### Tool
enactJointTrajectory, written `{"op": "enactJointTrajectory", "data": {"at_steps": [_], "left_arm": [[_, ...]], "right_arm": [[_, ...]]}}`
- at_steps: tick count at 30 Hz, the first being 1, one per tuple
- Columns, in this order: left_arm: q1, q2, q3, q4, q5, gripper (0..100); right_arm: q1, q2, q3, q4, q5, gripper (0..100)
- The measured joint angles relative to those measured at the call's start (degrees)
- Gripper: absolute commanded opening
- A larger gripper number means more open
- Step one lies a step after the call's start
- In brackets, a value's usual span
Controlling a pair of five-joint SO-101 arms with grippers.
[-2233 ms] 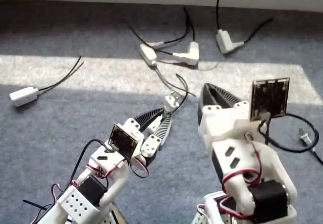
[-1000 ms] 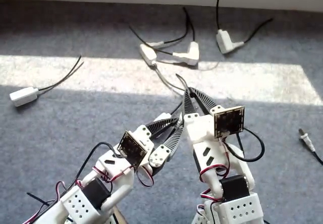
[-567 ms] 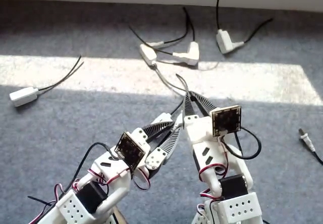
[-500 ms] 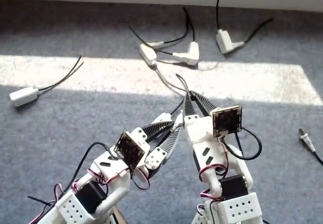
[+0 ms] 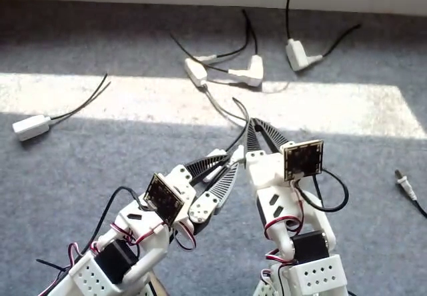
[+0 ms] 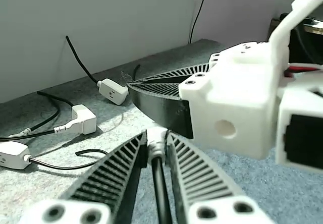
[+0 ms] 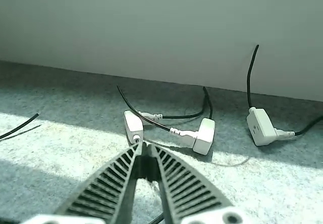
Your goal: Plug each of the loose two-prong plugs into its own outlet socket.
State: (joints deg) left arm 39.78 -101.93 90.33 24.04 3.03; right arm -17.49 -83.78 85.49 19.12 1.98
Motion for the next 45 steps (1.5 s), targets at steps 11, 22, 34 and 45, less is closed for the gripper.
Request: {"op": "enactJointTrajectory", "data": {"at_steps": [11, 22, 34, 45], "left_arm": [[-0.4, -1.0, 4.7, -3.8, -0.1, 1], [-1.5, -1.1, 5.3, -0.4, -0.2, 1], [-7.7, 2.4, -7.2, 13.9, -5.5, 1], [-8.4, 47.6, -37.2, 23.6, -12.9, 1]], "right_arm": [[7.2, 0.4, -7.5, 0.5, 0.0, 0.6], [24.6, 0.4, -9.8, 1.3, 0.0, 0.6], [33.4, 0.5, 8.2, 6.9, 0.1, 0.6], [31.7, 0.4, 9.4, 4.0, 0.1, 0.6]]}}
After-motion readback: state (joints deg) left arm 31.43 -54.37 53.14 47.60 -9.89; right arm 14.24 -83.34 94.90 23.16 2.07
